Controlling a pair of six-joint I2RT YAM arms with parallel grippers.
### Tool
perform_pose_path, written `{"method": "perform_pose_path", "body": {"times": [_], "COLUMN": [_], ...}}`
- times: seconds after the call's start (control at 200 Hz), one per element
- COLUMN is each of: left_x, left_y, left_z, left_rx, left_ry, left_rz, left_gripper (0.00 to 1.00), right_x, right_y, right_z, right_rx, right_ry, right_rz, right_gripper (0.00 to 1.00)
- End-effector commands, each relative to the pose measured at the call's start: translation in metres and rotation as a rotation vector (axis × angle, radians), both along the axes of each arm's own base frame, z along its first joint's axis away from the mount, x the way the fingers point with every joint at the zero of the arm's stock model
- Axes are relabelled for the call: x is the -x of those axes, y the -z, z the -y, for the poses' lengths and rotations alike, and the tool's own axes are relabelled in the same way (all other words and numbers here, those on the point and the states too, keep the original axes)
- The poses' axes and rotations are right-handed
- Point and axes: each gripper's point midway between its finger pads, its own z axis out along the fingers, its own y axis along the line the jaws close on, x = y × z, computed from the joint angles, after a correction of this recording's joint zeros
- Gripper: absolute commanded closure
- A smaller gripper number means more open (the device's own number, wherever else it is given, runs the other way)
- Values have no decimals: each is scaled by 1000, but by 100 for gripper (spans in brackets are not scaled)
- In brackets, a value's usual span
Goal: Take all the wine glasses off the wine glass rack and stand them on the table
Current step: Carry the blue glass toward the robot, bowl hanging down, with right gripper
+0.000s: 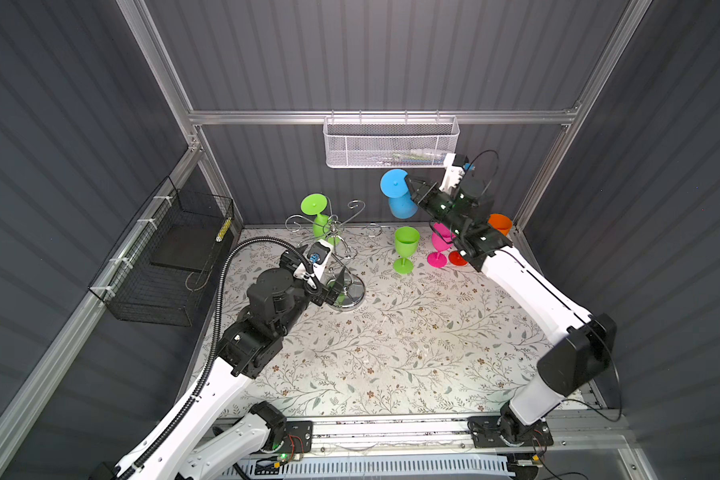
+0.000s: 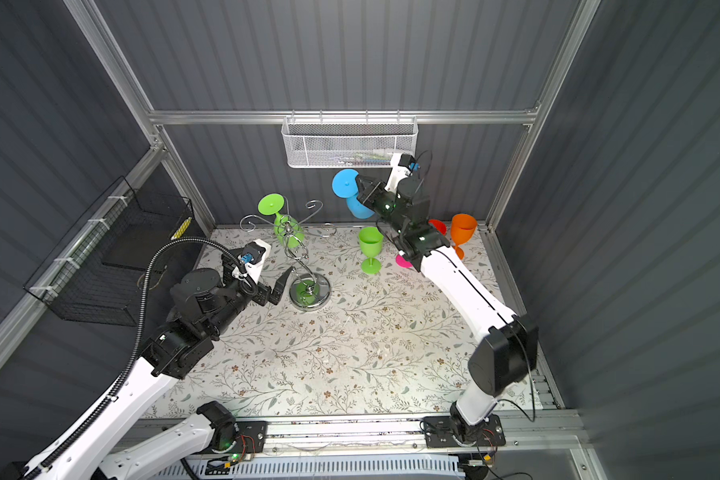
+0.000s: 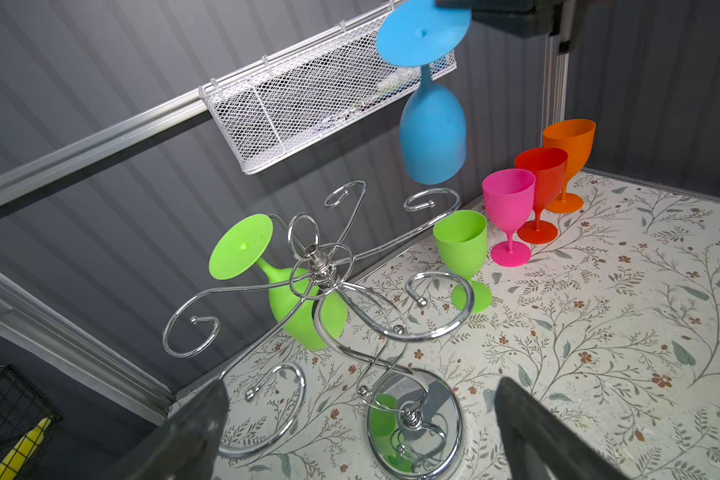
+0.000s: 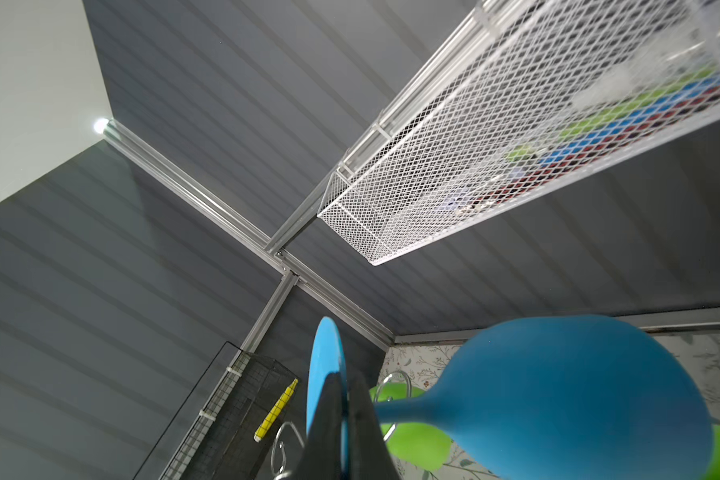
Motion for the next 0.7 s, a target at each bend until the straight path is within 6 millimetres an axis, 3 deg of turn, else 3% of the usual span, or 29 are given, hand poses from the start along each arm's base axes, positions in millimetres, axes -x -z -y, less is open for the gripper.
{"method": "perform_pose_path", "body": {"times": [0.0,0.15,0.23,0.45,0.695], "left_x": [-4,-10,-13,-2,19], "left_y": [-18,-38,-34,-6,47], "left_z": [1,3,3,-7,-10], "left_rx": [122,273,347,608,850], "left_ry": [-18,-48,-86,-209,-365], "left_rz": [3,-62,-154,-415,-723], "left_gripper": [0,0,1,7,13], "right_x": [28,76,96,156,198], "right_y": [-8,3,16,43,88], "right_z": [13,26,32,28,5], "right_rx": [96,213,278,398,564], "right_ry": [4,-38,-62,-180,-235], "right_rz": [95,146,161,256,334], "right_gripper": [100,100,100,100,100]}}
